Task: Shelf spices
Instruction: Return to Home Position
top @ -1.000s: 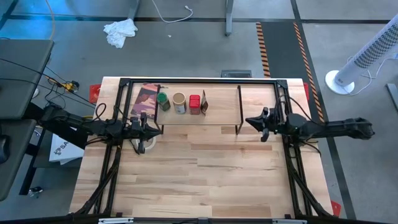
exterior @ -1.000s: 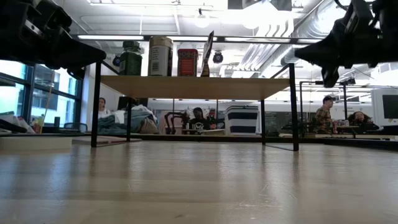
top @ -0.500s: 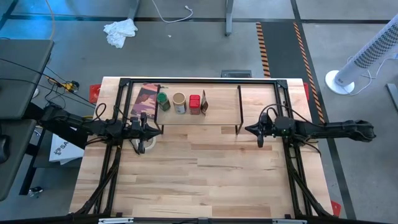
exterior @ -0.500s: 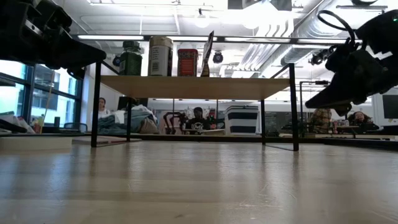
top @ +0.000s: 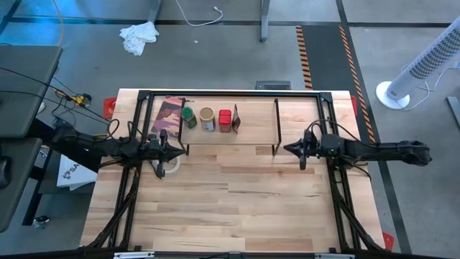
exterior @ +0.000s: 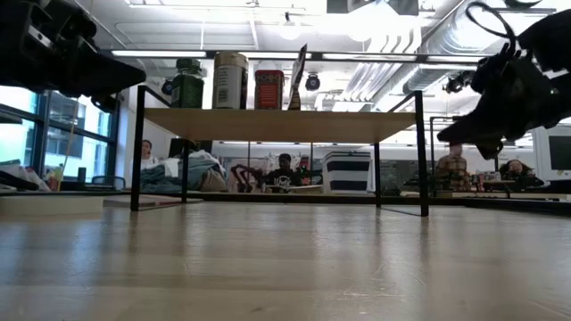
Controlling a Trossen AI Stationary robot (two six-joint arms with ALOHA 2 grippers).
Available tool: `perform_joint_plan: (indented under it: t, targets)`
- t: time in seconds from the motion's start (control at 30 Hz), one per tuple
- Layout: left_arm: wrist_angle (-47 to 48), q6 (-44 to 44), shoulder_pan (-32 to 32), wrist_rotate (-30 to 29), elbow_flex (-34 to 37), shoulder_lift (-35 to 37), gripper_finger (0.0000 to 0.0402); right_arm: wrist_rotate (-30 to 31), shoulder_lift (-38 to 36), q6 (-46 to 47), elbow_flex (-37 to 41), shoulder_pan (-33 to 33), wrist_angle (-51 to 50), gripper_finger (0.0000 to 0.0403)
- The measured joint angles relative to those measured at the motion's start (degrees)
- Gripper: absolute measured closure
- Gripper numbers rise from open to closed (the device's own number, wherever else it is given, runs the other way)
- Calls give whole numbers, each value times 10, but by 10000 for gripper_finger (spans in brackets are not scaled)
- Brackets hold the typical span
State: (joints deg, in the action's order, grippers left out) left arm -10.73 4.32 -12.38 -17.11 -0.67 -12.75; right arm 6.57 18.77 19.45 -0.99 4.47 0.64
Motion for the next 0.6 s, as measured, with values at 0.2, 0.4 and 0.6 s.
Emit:
perform_joint_plan:
  t: [0.2, 0.4, 0.6]
  targets:
    - [81, 0, 7, 10, -1, 95, 401, 0, -77, 0, 0, 0, 0, 403]
    - [81, 0, 19, 14, -1, 126, 401, 0, -186, 0, 0, 0, 1, 402]
    - [82, 0, 19, 16, -1, 125, 401, 4, -188, 0, 0, -1, 29, 402]
